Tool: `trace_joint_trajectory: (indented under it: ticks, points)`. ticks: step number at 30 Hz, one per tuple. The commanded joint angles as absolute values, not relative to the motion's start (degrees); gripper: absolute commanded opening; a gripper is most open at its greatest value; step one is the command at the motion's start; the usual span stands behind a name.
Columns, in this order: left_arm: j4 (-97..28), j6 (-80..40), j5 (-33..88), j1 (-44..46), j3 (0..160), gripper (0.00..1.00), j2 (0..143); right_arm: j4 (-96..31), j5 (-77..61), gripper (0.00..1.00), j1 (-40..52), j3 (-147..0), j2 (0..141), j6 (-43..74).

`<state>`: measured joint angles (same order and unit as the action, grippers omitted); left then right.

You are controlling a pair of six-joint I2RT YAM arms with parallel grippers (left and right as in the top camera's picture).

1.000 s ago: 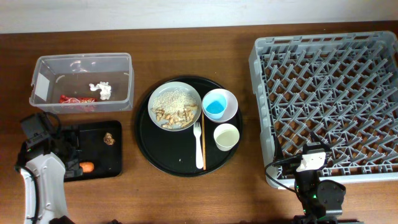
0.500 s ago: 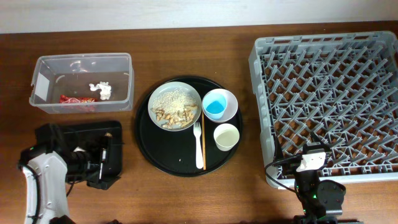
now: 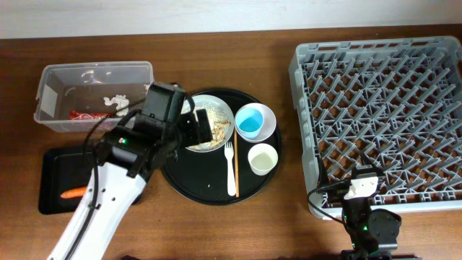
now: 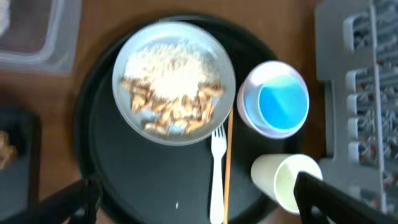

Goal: Sort waste into correct bins and load items into the dishwasher rack
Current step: 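Reach the left gripper to the white plate and grip its rim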

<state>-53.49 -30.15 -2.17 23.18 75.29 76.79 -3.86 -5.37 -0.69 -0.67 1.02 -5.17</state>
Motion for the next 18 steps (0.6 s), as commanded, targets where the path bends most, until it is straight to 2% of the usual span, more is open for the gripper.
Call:
trace_joint_trajectory:
  ticks: [1,2,3,6,8,9,10,12,15,18]
  points:
    - [-51.0,-16.2,-0.1,23.3,75.6,0.94,83.7,-4.1,-5.1,0.99,-0.3,-0.3,0.7,-5.6]
    - [-50.1,-16.2,-0.2,23.6,75.6,0.94,86.9,-4.1,-5.1,0.99,-0.3,-0.3,0.7,-5.6]
    - [-49.4,-16.7,-0.2,23.6,75.6,0.99,89.7,-4.1,-5.1,0.99,-0.3,-0.3,0.7,-5.6]
    - [-46.9,-16.9,2.2,23.9,75.6,0.99,96.0,-4.1,-5.1,0.99,-0.3,-0.3,0.7,-5.6]
    - [-45.1,-8.3,2.1,26.8,75.6,0.89,99.5,-4.1,-5.1,0.99,-0.4,-0.3,0.7,-5.6]
    - [-44.5,-6.1,0.2,29.0,75.6,0.89,101.3,-4.1,-5.1,0.99,-0.4,-0.3,0.7,-5.6]
    - [-43.4,-5.8,-4.0,30.6,75.6,0.83,103.3,-4.1,-5.1,0.99,-0.4,-0.3,0.7,-5.6]
    - [-42.8,0.1,-4.5,31.9,75.6,0.83,106.3,-4.1,-5.1,0.99,-0.4,-0.3,0.7,-5.6]
    - [-41.7,0.3,-4.6,31.9,75.6,0.82,108.9,-4.1,-5.1,0.99,-0.4,-0.3,0.7,-5.6]
    - [-41.0,0.3,-4.6,31.8,75.5,0.71,110.7,-4.1,-5.1,0.99,-0.4,-0.3,0.7,-5.6]
